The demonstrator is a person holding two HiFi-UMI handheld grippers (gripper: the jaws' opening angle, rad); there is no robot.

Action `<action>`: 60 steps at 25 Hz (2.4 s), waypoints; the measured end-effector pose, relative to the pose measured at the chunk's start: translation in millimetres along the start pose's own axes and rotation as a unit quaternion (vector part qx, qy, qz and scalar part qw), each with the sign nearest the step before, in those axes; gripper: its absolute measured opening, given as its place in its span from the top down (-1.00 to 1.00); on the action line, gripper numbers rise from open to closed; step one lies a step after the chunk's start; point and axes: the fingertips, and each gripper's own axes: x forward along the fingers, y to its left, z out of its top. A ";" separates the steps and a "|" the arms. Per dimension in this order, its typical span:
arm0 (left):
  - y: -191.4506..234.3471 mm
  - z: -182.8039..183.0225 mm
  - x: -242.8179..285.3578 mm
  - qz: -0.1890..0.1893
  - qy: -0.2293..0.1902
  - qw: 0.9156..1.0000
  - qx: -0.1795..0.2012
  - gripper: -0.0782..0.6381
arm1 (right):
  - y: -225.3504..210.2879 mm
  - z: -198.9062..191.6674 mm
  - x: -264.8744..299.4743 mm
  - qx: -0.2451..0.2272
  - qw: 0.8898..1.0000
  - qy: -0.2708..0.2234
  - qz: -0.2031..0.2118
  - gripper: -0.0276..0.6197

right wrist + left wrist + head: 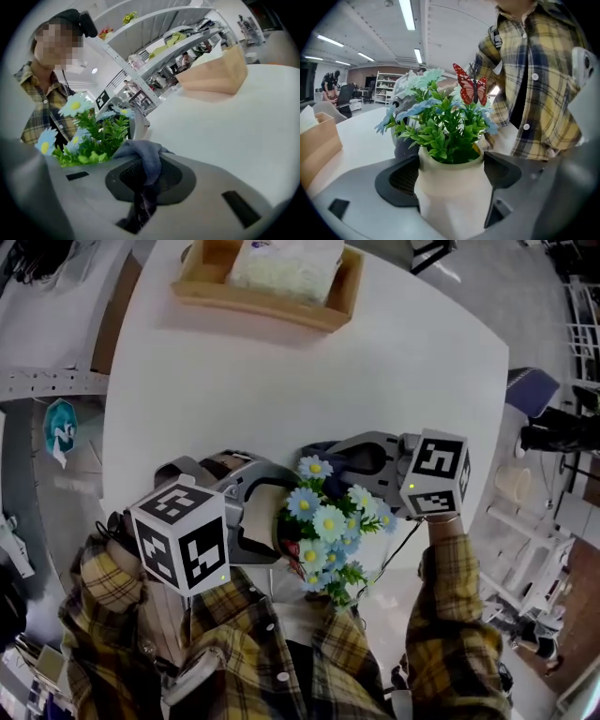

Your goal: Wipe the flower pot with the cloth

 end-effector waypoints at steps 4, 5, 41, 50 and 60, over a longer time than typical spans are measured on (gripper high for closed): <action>2.0 -0.3 -0.9 -0.023 0.013 1.000 0.014 -0.41 | 0.5 5.7 16.0 -0.032 0.994 0.079 0.062 0.83; 2.4 -0.6 -1.1 -0.025 0.014 0.999 0.015 -0.41 | 0.7 6.6 20.3 -0.038 0.992 0.098 0.073 0.83; -72.0 219.0 -114.1 0.278 -0.356 0.885 -0.109 0.43 | 171.2 104.1 -198.8 -0.181 0.895 -0.353 -0.204 0.83; -62.0 242.5 -122.6 0.390 -0.325 0.853 -0.118 0.76 | 232.1 106.6 -201.3 -0.162 0.863 -0.400 -0.263 0.83; -60.9 247.3 -110.2 0.409 -0.297 0.857 -0.100 0.76 | 231.5 101.3 -198.3 -0.135 0.863 -0.419 -0.246 0.83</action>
